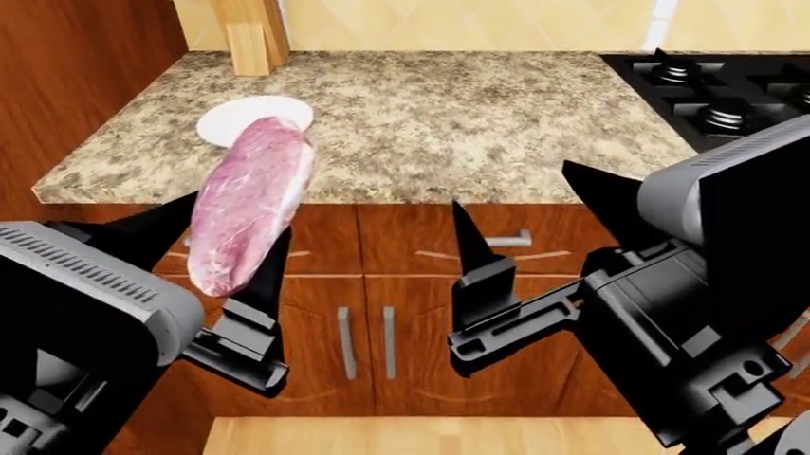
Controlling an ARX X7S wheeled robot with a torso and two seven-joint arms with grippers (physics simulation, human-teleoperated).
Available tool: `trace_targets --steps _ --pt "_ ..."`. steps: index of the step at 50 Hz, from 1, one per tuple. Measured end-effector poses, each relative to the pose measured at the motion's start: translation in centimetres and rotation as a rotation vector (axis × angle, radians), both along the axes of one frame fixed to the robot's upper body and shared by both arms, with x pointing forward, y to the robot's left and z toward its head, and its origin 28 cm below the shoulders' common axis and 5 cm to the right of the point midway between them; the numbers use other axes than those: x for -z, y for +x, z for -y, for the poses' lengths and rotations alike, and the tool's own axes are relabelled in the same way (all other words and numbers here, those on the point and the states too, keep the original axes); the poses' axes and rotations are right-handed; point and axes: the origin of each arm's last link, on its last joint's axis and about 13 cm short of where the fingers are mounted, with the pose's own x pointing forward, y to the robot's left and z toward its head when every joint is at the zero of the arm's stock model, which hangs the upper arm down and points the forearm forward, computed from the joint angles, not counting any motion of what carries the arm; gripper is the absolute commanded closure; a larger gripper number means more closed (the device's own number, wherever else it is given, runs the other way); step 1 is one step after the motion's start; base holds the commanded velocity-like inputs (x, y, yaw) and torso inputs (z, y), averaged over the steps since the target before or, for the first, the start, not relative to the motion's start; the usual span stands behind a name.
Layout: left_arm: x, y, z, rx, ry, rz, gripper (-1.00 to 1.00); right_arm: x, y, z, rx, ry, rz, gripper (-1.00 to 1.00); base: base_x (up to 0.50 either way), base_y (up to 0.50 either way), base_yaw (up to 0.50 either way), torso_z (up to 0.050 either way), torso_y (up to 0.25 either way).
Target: Place the steak on the rack of the oven.
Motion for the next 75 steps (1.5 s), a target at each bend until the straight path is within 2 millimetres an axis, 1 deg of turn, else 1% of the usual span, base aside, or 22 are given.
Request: trace_targets --steps 15,24,35,56,75 --pt "-0.3 0.1 0.0 -0.005 -0.002 0.006 1.0 -0.3 0.0 0.0 0.013 -0.017 0.0 -1.0 0.0 0.0 0.0 0.0 0.0" --pt "-0.3 0.2 0.1 -0.006 0.0 0.007 1.0 -0.3 0.2 0.1 0.026 -0.036 -0.008 -1.0 -0.08 0.5 0.0 0.0 0.0" --pt "-0.9 0.1 0.0 -0.001 0.001 0.008 1.0 -0.3 0.4 0.0 0.017 -0.045 -0.02 -1.0 -0.08 0.5 0.0 0.0 0.0" --pt "-2.0 -0.2 0.0 0.003 0.018 0.011 1.0 -1.9 -0.5 0.0 0.02 -0.084 -0.035 -1.0 -0.08 0.5 0.0 0.0 0.0" --pt "-2.2 -0.4 0.0 0.008 0.025 0.0 1.0 -2.7 -0.9 -0.1 0.022 -0.11 -0.042 -1.0 -0.08 0.5 0.0 0.0 0.0"
